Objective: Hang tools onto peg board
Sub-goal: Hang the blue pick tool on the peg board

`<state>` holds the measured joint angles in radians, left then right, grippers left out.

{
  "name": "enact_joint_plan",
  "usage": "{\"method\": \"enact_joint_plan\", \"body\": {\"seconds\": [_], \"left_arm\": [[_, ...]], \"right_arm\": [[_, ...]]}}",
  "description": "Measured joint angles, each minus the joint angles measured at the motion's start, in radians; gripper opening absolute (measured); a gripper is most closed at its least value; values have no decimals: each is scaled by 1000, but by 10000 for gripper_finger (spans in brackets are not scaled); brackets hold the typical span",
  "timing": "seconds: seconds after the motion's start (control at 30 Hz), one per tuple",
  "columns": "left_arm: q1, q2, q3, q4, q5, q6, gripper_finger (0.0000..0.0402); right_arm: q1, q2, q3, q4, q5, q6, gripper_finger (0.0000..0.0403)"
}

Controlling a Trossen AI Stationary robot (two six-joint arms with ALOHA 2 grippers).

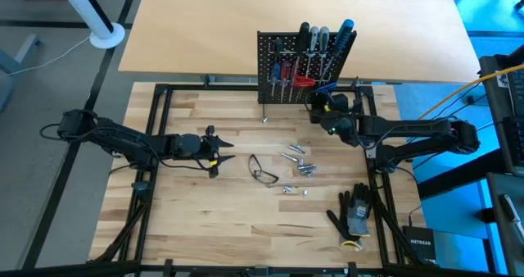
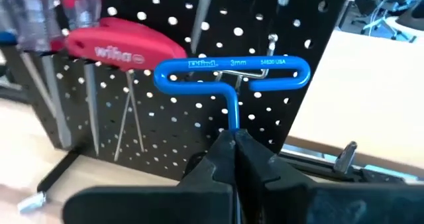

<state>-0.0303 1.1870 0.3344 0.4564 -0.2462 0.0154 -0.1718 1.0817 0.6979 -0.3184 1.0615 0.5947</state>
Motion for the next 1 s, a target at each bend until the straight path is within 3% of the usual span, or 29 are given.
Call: {"method": "enact_joint_plan", "body": {"seconds": [0.2,0.47,0.6,0.8,1.0], "left_arm": [[0,0,0,0,0,-4,172],[0,0,0,-3,0,-5,172],[0,0,0,-2,0,-7,172],[0,0,0,8,0,-5,172],[0,0,0,7,0,11,172]], "right_arm": [[-32,-24,-65,141,-42,-41,1],[-52,-196,-71,130,-37,-94,1],[-69,-252,-71,135,-105,-104,1],[-132,-221,-71,174,-217,-104,1],[-181,-154,-71,247,-250,-107,1]]}}
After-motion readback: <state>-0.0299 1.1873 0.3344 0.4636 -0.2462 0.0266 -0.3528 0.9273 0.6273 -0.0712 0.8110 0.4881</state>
